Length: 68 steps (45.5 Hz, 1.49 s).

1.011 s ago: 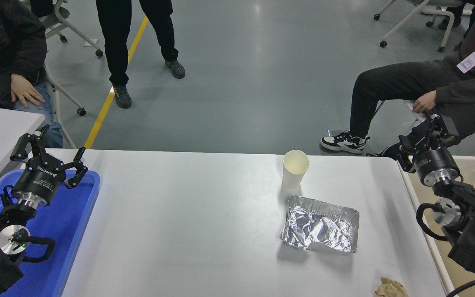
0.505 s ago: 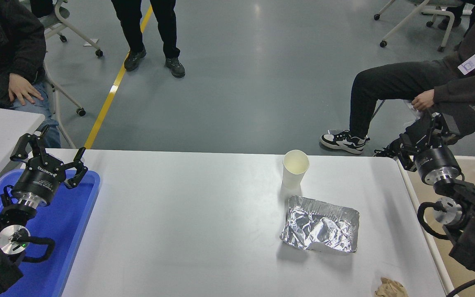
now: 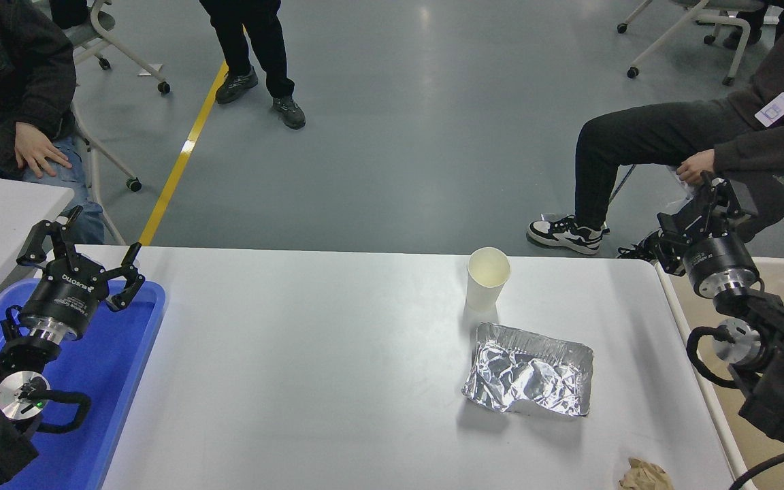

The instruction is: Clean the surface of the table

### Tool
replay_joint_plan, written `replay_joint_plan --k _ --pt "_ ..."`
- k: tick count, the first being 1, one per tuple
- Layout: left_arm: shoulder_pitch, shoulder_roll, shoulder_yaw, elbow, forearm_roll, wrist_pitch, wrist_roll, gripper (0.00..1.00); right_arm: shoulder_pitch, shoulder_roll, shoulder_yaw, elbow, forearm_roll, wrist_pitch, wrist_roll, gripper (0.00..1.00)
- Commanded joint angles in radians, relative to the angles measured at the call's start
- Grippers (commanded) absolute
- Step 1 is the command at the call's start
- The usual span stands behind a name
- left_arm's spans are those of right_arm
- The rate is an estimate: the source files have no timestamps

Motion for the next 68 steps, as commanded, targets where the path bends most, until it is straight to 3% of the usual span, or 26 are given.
replay_joint_plan --k 1,28,40,54,68 --pt "0.0 0.0 0.0 0.0 0.001 0.0 0.0 1.0 0.001 0.003 -0.006 0.007 0.003 -0.001 0.001 0.98" --pt "0.0 0.0 0.0 0.0 0.001 0.0 0.0 1.0 0.086 -0.035 -0.187 0.006 -0.001 0.044 -0.067 0.95" --pt "0.0 0.0 0.0 0.0 0.001 0.0 0.0 1.0 0.186 -0.034 -0.315 0.016 -0.017 0.051 -0.243 0.98" --pt "0.0 0.0 0.0 0.0 0.001 0.0 0.0 1.0 0.347 -0.034 -0.605 0.018 -0.019 0.096 -0.245 0.98" --pt "0.0 0.0 0.0 0.0 -0.001 0.0 0.0 1.0 0.439 -0.034 -0.698 0.02 -0.204 0.249 -0.242 0.98"
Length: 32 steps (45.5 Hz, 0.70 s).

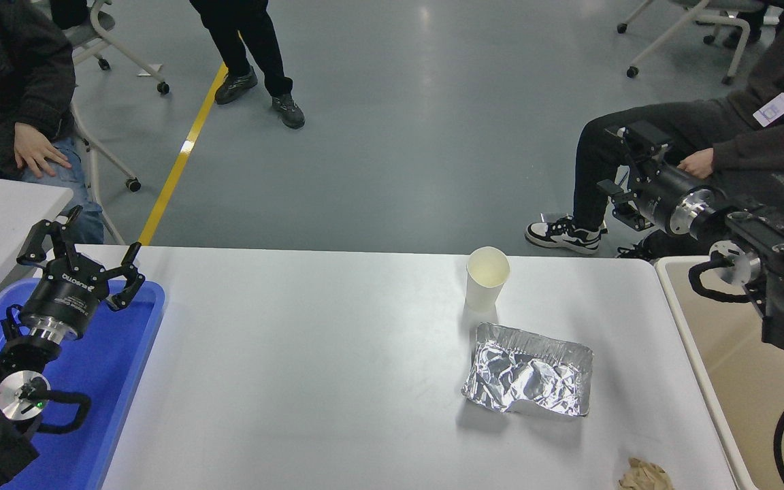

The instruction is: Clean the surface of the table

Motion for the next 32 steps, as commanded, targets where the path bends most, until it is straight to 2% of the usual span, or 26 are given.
replay_joint_plan --k 1,7,16,32 --pt "0.0 0.0 0.0 0.0 0.0 0.0 0.0 1.0 0.082 0.002 -0.093 0.004 -0.138 0.111 -0.004 0.98" --pt "0.0 0.0 0.0 0.0 0.0 0.0 0.0 1.0 0.128 0.035 -0.136 0.028 -0.238 0.137 -0.002 0.98" --pt "0.0 0.0 0.0 0.0 -0.001 0.0 0.0 1.0 0.178 0.156 -0.297 0.024 -0.382 0.141 -0.001 0.98" --pt "0.0 0.0 0.0 0.0 0.0 0.0 0.0 1.0 0.188 0.339 -0.564 -0.081 -0.413 0.14 -0.013 0.98"
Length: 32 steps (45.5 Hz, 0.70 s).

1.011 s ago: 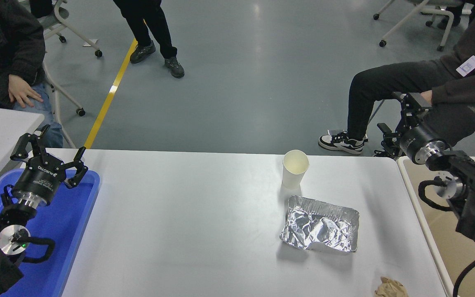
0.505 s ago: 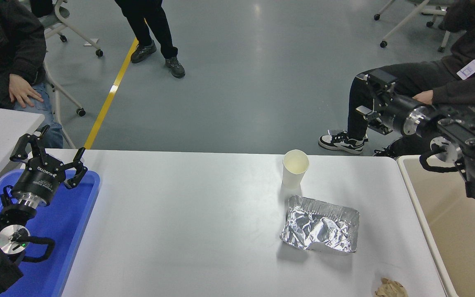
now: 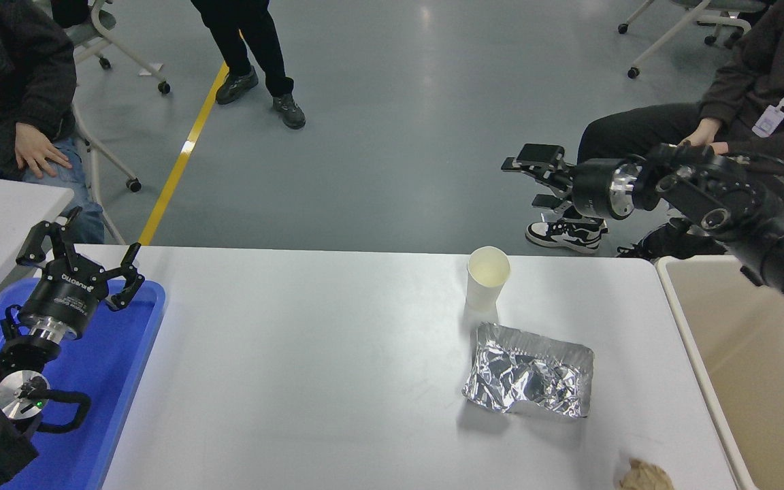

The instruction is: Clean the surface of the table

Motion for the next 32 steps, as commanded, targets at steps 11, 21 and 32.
replay_joint_plan --k 11,21,32 --pt "0.0 0.0 0.0 0.0 -0.001 0.0 0.0 1.0 -0.023 0.111 -0.283 -0.121 -0.04 -0.005 -0.044 0.98" --pt "0.0 0.0 0.0 0.0 -0.001 0.0 0.0 1.0 -0.057 0.111 -0.295 -0.134 -0.044 -0.031 -0.123 0.98" --pt "0.0 0.0 0.0 0.0 0.0 0.0 0.0 1.0 -0.121 0.111 -0.294 -0.155 -0.075 -0.034 -0.131 0.98"
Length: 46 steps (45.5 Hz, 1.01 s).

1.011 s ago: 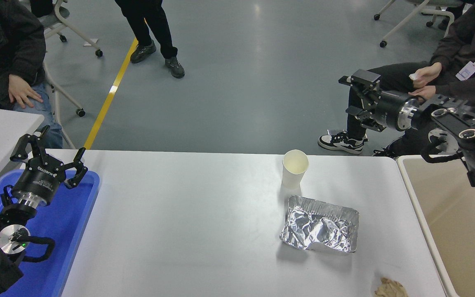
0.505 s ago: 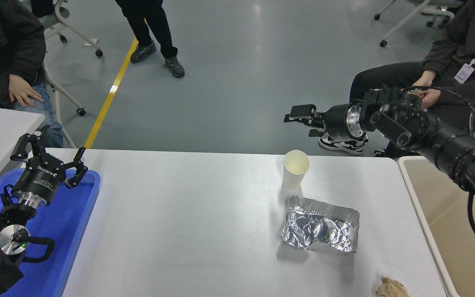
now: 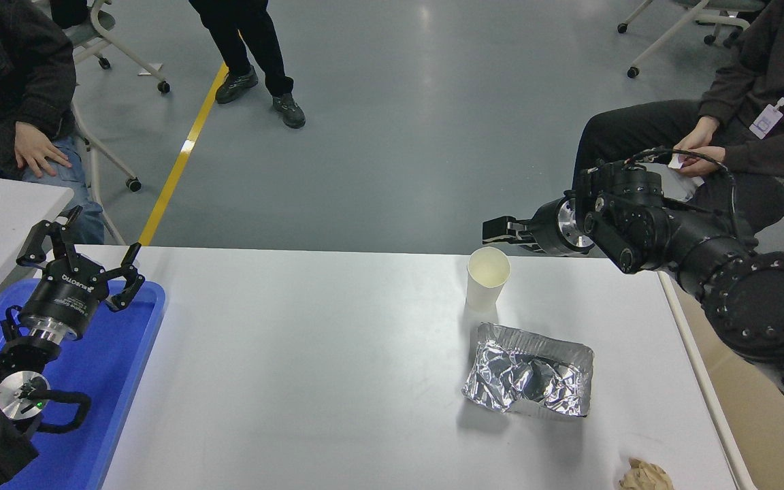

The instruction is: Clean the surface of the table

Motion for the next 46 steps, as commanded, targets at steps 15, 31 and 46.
replay_joint_plan --k 15,31,46 --pt "0.0 0.0 0.0 0.0 0.001 0.0 0.0 1.0 -0.087 0.004 0.007 -0.048 0.0 -0.016 -0.022 0.98" --pt "0.0 0.0 0.0 0.0 -0.001 0.0 0.0 1.0 -0.085 0.004 0.168 -0.026 0.003 -0.098 -0.013 0.97" --pt "0.0 0.0 0.0 0.0 0.001 0.0 0.0 1.0 -0.091 0.004 0.213 0.052 -0.013 -0.172 -0.018 0.97"
